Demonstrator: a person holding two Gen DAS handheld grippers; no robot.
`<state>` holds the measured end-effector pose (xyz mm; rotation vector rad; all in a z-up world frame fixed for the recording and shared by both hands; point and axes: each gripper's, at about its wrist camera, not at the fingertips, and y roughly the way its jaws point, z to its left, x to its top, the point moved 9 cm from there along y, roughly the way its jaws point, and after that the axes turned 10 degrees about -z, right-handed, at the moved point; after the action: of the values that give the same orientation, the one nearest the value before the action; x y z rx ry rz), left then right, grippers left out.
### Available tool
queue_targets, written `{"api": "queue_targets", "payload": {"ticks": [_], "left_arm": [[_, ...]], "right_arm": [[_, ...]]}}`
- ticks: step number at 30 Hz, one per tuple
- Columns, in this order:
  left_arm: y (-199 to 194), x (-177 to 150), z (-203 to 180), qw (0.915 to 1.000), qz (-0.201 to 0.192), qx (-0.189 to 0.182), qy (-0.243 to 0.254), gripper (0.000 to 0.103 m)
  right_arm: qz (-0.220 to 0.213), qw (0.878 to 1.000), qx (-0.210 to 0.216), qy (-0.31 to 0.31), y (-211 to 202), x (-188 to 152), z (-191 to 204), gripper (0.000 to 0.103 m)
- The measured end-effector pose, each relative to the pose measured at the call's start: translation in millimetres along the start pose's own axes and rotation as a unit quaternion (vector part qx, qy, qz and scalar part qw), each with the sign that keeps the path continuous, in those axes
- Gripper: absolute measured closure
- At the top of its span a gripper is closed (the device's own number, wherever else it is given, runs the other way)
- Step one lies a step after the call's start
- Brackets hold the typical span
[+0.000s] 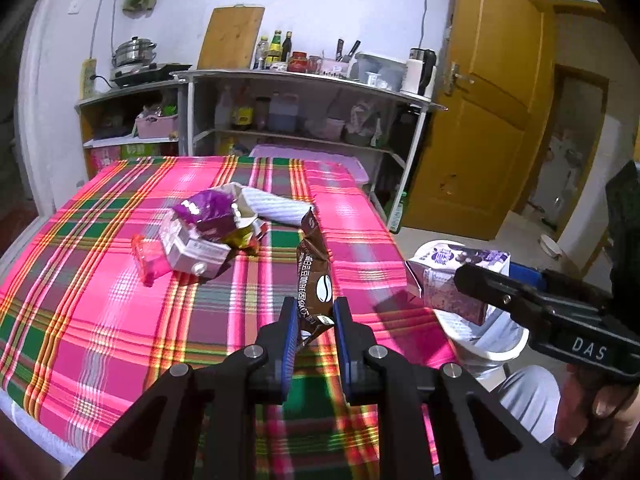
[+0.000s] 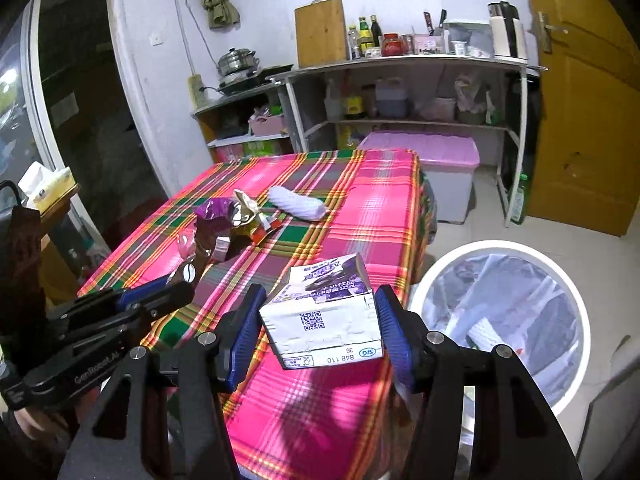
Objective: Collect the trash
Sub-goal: 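Carry the brown wrapper and juice box over the white bin with both grippers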
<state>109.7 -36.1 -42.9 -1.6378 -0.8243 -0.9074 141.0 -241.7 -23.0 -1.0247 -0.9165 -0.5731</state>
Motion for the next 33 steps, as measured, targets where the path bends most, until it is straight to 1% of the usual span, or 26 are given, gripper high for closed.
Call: {"api": "queue_targets", "payload": {"ticks": [10, 17, 33], "left_arm": [[5.8, 12.0, -31.1, 0.9996, -0.004, -0.027, 0.010, 0.085], [10.9, 16.2, -54.1, 0.9986, -0.002, -0.045, 0.026, 0.085], [38.5, 10.8, -115.8, 0.9938, 0.022, -0.089, 0.063, 0.085]], "right_arm": [[-0.025, 0.999, -0.024, 0.006, -25.9, 11.0, -24.2, 0.046], [-0.029, 0.999, -0.041, 0.019, -34.5, 9.0, -43.6, 0.046], [-0.034, 0.995, -0.079, 0.059, -49.9, -1.9, -100.4, 0.046]]}}
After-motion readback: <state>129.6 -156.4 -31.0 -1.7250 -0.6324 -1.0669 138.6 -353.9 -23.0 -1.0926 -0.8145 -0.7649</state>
